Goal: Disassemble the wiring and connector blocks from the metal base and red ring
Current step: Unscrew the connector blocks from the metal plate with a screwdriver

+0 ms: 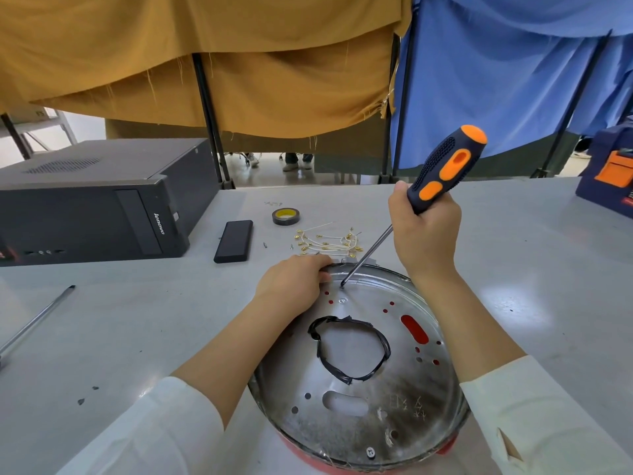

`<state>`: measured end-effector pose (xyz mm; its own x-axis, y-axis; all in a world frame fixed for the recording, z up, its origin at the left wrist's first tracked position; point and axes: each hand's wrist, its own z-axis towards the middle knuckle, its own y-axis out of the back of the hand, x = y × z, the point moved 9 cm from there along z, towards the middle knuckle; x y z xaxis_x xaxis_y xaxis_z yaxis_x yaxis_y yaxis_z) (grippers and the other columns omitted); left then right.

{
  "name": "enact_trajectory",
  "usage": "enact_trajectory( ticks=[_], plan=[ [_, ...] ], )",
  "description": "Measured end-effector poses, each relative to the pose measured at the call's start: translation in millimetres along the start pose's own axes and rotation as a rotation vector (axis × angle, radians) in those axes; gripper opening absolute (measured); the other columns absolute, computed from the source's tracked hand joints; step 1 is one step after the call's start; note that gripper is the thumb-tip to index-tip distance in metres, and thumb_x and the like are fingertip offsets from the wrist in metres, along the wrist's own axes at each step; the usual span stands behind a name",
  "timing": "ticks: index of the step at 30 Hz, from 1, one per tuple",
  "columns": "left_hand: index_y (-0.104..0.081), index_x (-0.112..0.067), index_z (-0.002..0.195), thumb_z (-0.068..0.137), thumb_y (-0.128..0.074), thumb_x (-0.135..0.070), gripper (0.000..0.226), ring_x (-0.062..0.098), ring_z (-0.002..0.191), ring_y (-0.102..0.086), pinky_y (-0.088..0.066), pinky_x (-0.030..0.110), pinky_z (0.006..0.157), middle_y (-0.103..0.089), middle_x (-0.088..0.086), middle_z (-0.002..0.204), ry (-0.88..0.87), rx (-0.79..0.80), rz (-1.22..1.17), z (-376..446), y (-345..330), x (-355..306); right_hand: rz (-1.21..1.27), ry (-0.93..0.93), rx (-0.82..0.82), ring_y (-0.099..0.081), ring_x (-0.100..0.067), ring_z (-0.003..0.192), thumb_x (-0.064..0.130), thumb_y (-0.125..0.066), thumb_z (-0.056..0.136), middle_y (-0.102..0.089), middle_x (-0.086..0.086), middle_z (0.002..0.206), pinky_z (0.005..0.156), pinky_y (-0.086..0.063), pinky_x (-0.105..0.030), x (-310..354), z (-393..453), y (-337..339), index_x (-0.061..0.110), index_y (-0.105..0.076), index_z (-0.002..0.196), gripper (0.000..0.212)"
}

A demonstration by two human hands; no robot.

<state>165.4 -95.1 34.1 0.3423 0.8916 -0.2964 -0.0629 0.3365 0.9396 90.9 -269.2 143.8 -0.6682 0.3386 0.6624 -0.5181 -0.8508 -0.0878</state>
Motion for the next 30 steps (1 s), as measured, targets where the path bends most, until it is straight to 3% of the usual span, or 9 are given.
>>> enact_trajectory(
  ticks=[30],
  plan=[
    [-0.053, -0.038, 0.123, 0.097, -0.042, -0.029, 0.029, 0.028, 0.103, -0.056, -0.036, 0.029, 0.071, -0.062, 0.002, 0.118, -0.011, -0.002, 0.027, -2.5, 3.5, -3.2, 0.021, 0.026, 0.019, -0.045, -0.001, 0.045, 0.018, -0.057, 0.085, -0.047, 0.019, 0.045, 0.047, -0.034, -0.006, 9.0, -2.6, -1.9, 0.03, -0.043, 0.061, 0.03]
  ],
)
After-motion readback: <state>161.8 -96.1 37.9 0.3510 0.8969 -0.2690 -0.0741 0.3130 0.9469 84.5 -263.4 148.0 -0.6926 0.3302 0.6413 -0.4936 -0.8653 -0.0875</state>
